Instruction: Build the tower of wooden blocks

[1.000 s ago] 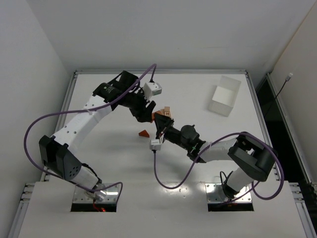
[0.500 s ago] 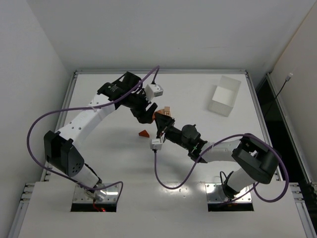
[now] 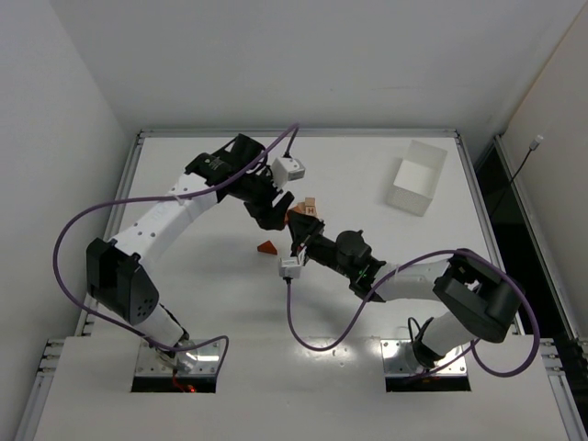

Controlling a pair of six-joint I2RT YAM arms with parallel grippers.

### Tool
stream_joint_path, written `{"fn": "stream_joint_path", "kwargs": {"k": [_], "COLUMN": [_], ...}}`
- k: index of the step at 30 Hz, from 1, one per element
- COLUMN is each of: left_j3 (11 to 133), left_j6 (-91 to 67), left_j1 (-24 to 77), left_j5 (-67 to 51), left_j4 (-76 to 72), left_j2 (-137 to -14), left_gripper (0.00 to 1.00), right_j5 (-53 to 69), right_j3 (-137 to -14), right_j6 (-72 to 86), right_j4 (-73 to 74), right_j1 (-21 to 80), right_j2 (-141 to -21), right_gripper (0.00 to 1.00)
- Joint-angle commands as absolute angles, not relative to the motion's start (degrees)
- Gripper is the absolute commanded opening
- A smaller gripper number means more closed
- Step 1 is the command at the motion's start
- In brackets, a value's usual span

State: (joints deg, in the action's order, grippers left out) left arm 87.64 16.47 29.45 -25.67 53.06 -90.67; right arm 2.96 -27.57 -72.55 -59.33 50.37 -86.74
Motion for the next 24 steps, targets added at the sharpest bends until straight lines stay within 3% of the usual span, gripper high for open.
{"fn": "stream_joint_path", "kwargs": {"k": [1, 6, 24], "left_j3": [88.86, 89.38, 88.86], "left_j6": [17.58, 17.58, 17.58], "left_j1": [30.32, 30.85, 30.85], "left_j5": [-26.98, -26.37, -24.08], "left_j4": [51.5, 51.5, 50.8], "left_j2": [-90.97, -90.97, -91.49], "left_gripper": [0.62, 0.73, 0.73], "right_j5": [3.6, 3.6, 3.08], "right_j3": [-30.06, -30.06, -27.42], "right_j6": [-71.02, -71.02, -69.96], "right_j4": [-60.64, -61.26, -59.68], "right_j1": [50.54, 50.54, 51.59], "right_j2": [-85.61, -86.13, -82.27], "right_gripper": [0.0, 0.0, 0.0]}}
